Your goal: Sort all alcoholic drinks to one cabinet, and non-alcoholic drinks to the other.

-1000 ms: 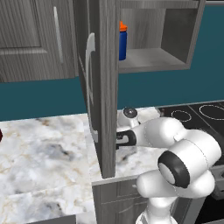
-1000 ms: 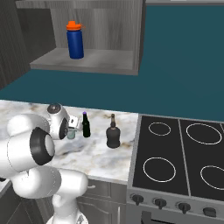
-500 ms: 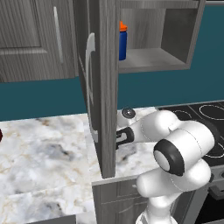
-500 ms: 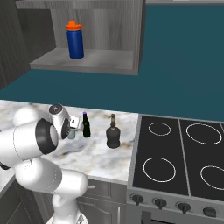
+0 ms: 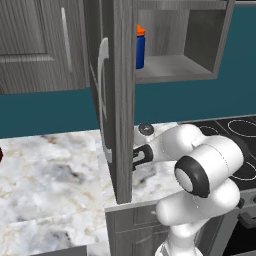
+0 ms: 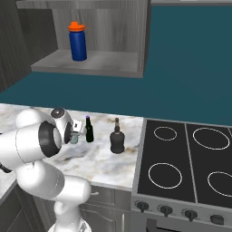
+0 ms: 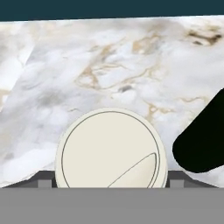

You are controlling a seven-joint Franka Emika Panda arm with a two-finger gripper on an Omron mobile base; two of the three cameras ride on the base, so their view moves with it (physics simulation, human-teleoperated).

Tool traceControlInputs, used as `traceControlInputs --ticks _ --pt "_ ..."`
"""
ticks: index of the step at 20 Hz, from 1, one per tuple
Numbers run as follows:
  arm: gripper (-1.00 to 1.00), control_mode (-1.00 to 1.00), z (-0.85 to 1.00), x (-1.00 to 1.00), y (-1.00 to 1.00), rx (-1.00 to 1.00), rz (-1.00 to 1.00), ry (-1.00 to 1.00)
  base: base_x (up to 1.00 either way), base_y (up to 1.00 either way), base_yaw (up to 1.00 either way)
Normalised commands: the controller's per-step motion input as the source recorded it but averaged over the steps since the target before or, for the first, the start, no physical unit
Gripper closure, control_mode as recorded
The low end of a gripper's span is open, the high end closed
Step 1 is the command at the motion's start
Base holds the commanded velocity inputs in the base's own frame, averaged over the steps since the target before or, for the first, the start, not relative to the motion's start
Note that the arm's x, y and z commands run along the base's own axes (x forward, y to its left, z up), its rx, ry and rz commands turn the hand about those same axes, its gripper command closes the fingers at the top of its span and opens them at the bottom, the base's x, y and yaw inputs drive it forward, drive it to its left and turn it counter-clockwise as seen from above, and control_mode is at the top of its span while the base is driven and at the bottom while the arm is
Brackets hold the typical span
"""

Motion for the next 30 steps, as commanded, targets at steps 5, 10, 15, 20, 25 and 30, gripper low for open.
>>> traceControlInputs --ticks 5,10,15,20,25,30 --pt "1.00 -1.00 0.49 -0.18 0.00 0.00 -0.01 -0.17 0.00 0.00 0.00" --pt "1.00 -1.00 0.96 -0.39 -0.01 0.00 0.00 -0.14 0.00 0.00 0.00" --pt "1.00 -1.00 1.00 -0.30 -0.02 0.00 0.00 -0.01 0.00 0.00 0.00" --pt "1.00 -1.00 1.00 -0.31 -0.07 0.00 0.00 0.00 0.00 0.00 0.00" --pt "1.00 -1.00 1.00 -0.43 -0.22 0.00 0.00 0.00 0.00 0.00 0.00" --pt "1.00 -1.00 0.96 -0.44 -0.31 0.00 0.00 0.00 0.00 0.00 0.00"
